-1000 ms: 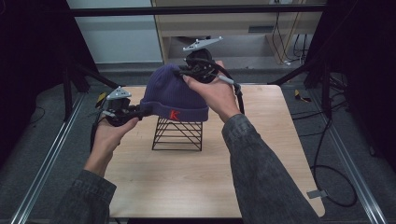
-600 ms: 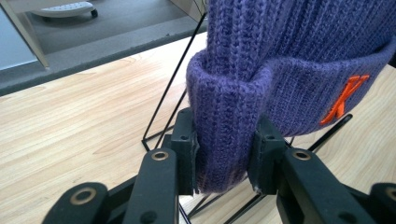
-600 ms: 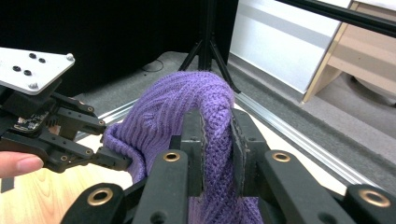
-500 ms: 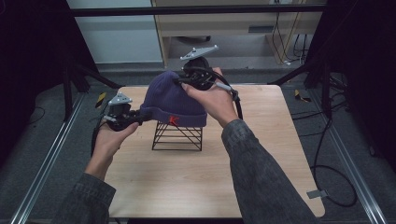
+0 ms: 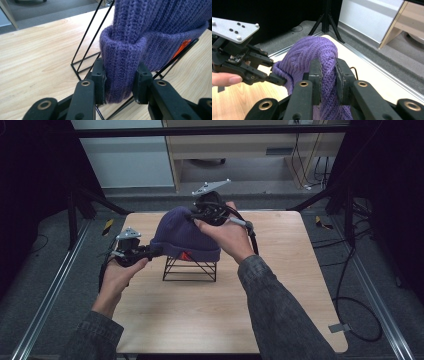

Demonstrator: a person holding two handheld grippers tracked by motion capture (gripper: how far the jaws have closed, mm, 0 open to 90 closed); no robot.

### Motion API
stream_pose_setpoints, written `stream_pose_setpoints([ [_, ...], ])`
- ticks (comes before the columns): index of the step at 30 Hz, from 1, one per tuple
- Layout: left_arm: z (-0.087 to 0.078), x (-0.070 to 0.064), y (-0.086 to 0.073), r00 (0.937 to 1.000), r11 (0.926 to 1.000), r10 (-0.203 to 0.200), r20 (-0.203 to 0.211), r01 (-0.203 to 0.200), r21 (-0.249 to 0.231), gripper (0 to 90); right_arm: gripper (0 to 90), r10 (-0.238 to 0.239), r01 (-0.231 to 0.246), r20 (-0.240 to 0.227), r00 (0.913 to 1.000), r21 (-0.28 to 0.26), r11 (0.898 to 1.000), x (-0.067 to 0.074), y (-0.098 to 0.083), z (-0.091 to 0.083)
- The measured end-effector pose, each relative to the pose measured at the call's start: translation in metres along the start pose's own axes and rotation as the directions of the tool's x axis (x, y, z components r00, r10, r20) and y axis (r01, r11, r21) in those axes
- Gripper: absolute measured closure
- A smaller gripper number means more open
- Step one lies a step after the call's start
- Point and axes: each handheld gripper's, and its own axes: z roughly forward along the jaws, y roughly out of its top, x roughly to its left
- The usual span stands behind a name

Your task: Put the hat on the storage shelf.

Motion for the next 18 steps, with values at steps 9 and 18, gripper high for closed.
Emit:
stream_pose_setpoints([
  [9,0.007,0.000,-0.011,1.0000,0.9998,0.005,-0.007,-0.005,0.021,67.1,77.1,-0.004,0.004,-0.015,0.9999,0.034,0.999,0.003,-0.012,0.005],
  [18,0.012,0.001,-0.019,1.0000,0.9993,-0.001,-0.002,0.001,0.036,66.8,77.0,0.001,0.000,-0.023,0.9997,0.063,0.998,0.003,-0.022,0.010],
])
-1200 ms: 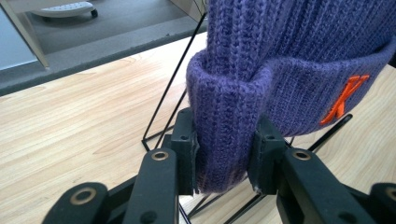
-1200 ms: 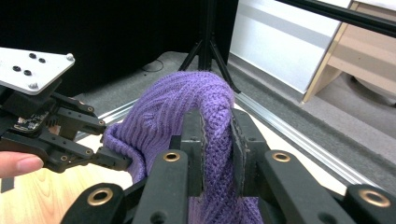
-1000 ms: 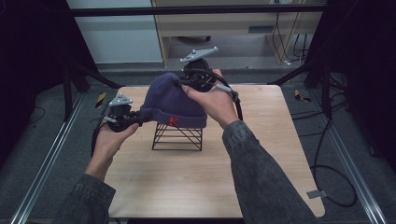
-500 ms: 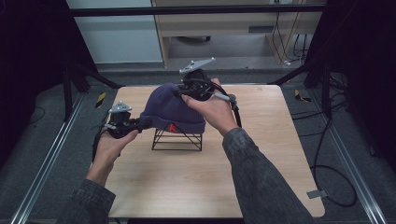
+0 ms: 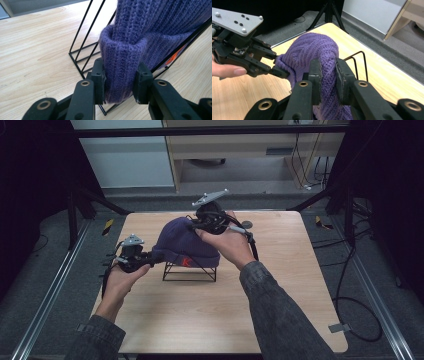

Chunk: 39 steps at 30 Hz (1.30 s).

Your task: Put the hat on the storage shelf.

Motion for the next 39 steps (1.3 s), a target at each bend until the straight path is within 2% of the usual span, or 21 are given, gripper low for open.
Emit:
stream_pose_setpoints([
  [9,0.001,-0.002,-0.003,0.9999,0.9999,0.015,-0.005,-0.015,0.002,65.3,77.0,0.005,-0.005,-0.005,1.0000,0.008,1.000,0.000,-0.005,0.001],
  [12,0.003,-0.002,-0.006,1.0000,1.0000,0.006,-0.008,-0.006,0.003,64.6,77.0,0.008,-0.007,-0.009,0.9999,0.015,1.000,0.001,-0.007,0.002],
  [15,0.006,0.000,-0.012,1.0000,0.9999,-0.009,-0.003,0.009,0.008,62.8,76.9,0.006,-0.006,-0.012,0.9999,0.031,0.999,0.001,-0.011,0.004],
  [22,0.010,0.001,-0.026,0.9999,0.9998,-0.012,0.008,0.012,0.017,60.1,76.9,0.001,0.000,-0.020,0.9998,0.064,0.998,0.006,-0.016,0.013],
  [26,0.010,0.003,-0.036,0.9996,0.9994,-0.028,0.007,0.028,0.018,59.9,76.8,0.002,0.000,-0.026,0.9997,0.106,0.994,0.010,-0.019,0.021],
  [30,0.008,0.003,-0.044,0.9998,0.9994,-0.019,0.005,0.019,0.029,59.9,76.8,-0.004,0.008,-0.035,0.9994,0.118,0.993,0.016,-0.018,0.026],
  [35,0.006,0.005,-0.054,0.9991,0.9990,-0.039,0.013,0.039,0.023,58.8,76.7,-0.004,0.008,-0.034,0.9994,0.124,0.992,0.019,-0.015,0.032],
  [39,0.009,0.005,-0.057,0.9994,0.9985,-0.031,0.013,0.031,0.045,61.2,76.3,-0.003,0.008,-0.039,0.9992,0.139,0.990,0.022,-0.015,0.037],
])
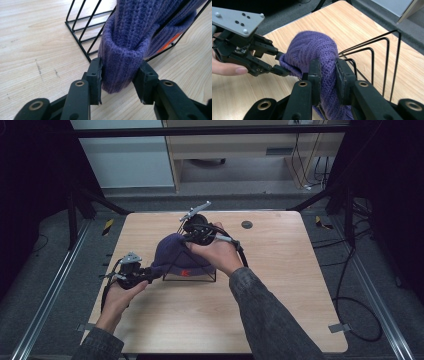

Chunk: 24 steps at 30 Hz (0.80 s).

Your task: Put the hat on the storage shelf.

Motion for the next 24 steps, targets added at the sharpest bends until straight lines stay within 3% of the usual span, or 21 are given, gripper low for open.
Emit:
stream_pose_setpoints([
  [4,0.003,-0.002,-0.001,0.9996,0.9997,0.019,-0.022,-0.019,0.017,59.4,76.2,0.004,-0.004,-0.004,1.0000,0.011,1.000,0.000,0.002,0.003],
  [9,0.005,0.000,-0.002,0.9986,0.9999,0.006,-0.052,-0.005,0.015,57.7,69.8,0.018,-0.018,0.004,0.9998,0.022,1.000,0.001,0.003,0.004],
  [19,0.006,0.004,-0.005,0.9979,0.9997,-0.006,-0.064,0.008,0.022,59.2,63.3,0.029,-0.029,0.009,0.9995,-0.013,1.000,0.003,0.004,-0.001],
  [24,0.002,0.007,-0.010,0.9942,0.9995,-0.003,-0.107,0.006,0.031,54.0,62.3,0.042,-0.042,-0.003,0.9991,-0.036,0.998,0.003,0.005,-0.007],
])
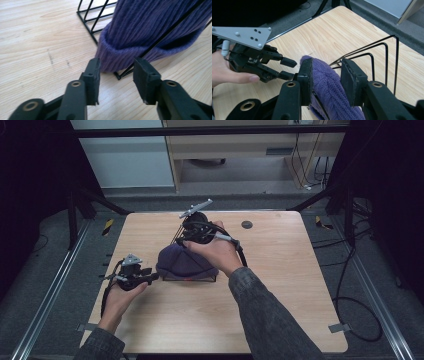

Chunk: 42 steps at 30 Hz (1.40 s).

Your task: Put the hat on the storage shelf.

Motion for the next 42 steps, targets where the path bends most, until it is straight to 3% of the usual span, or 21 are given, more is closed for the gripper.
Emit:
stream_pose_setpoints([
  [6,-0.004,0.005,-0.007,0.9972,0.9993,0.012,-0.074,-0.010,0.035,42.3,60.2,0.000,0.000,0.015,0.9999,-0.008,1.000,-0.001,-0.001,-0.007],
  [11,-0.002,0.001,-0.008,0.9951,0.9984,0.016,-0.098,-0.010,0.055,29.1,59.6,0.002,-0.001,0.018,0.9998,-0.015,1.000,-0.002,-0.003,-0.012],
  [18,-0.005,-0.003,-0.018,0.9990,0.9968,0.026,-0.037,-0.023,0.077,7.5,53.2,0.012,-0.011,0.020,0.9997,-0.028,1.000,-0.003,-0.007,-0.019],
  [25,-0.018,-0.016,-0.028,0.9985,0.9981,0.021,-0.051,-0.018,0.059,5.7,39.0,0.025,-0.024,0.061,0.9979,-0.016,1.000,-0.008,-0.016,-0.027],
  [33,-0.019,-0.007,-0.029,0.9972,0.9986,-0.008,-0.074,0.012,0.052,5.5,16.0,0.058,-0.051,0.123,0.9907,-0.060,0.997,-0.023,-0.028,-0.048],
  [42,-0.016,-0.006,-0.030,0.9960,0.9965,0.001,-0.089,0.006,0.083,6.0,9.5,0.066,-0.052,0.157,0.9854,-0.095,0.994,-0.035,-0.042,-0.071],
])
